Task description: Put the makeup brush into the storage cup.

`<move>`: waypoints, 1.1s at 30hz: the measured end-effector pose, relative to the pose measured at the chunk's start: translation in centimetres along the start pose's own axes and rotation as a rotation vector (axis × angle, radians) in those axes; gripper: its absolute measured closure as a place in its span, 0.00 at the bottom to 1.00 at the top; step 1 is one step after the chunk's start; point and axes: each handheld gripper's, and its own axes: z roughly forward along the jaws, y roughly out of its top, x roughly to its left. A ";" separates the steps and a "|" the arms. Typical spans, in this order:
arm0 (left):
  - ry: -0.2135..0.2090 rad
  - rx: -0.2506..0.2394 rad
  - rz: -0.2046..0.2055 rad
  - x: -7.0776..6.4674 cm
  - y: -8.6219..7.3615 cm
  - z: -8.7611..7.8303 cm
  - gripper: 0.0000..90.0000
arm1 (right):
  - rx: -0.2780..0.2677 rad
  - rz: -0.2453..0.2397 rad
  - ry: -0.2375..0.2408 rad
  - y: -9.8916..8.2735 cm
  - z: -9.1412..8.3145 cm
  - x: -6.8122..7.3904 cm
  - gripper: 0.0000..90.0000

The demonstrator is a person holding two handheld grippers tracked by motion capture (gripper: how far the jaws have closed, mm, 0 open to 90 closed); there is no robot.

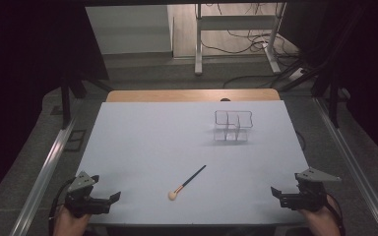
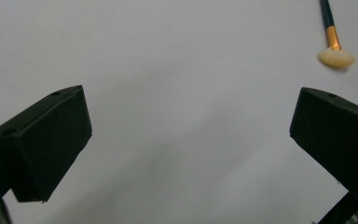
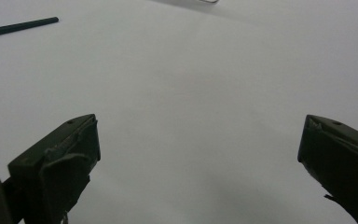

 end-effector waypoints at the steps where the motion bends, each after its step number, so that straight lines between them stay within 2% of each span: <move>1: -0.006 -0.002 -0.004 0.0 0.0 0.0 0.00 | 0.000 0.000 0.000 0.0 0.0 0.0 0.00; 5: -0.018 0.006 -0.002 0.0 0.0 0.2 0.00 | 0.003 0.002 0.006 0.0 0.1 0.0 0.00; 9: 0.004 0.018 0.026 -0.1 0.0 0.3 0.00 | 0.016 -0.025 0.012 0.1 0.3 0.3 0.00; 14: -0.004 0.004 0.001 0.1 -0.1 0.1 0.00 | 0.012 -0.021 0.013 0.1 0.3 0.2 0.00; 19: -0.019 0.013 -0.016 0.1 -0.1 0.1 0.00 | 0.013 -0.019 0.011 0.2 0.5 0.2 0.00; 23: -0.012 0.014 -0.012 0.0 0.0 0.0 0.00 | 0.017 -0.033 0.008 0.3 0.5 0.4 0.00; 27: 0.007 0.036 -0.009 0.0 0.1 0.2 0.00 | 0.020 -0.029 0.008 0.3 0.5 0.3 0.00; 33: 0.007 0.047 -0.011 -0.1 0.5 0.3 0.00 | 0.025 -0.029 0.002 0.3 0.5 0.3 0.00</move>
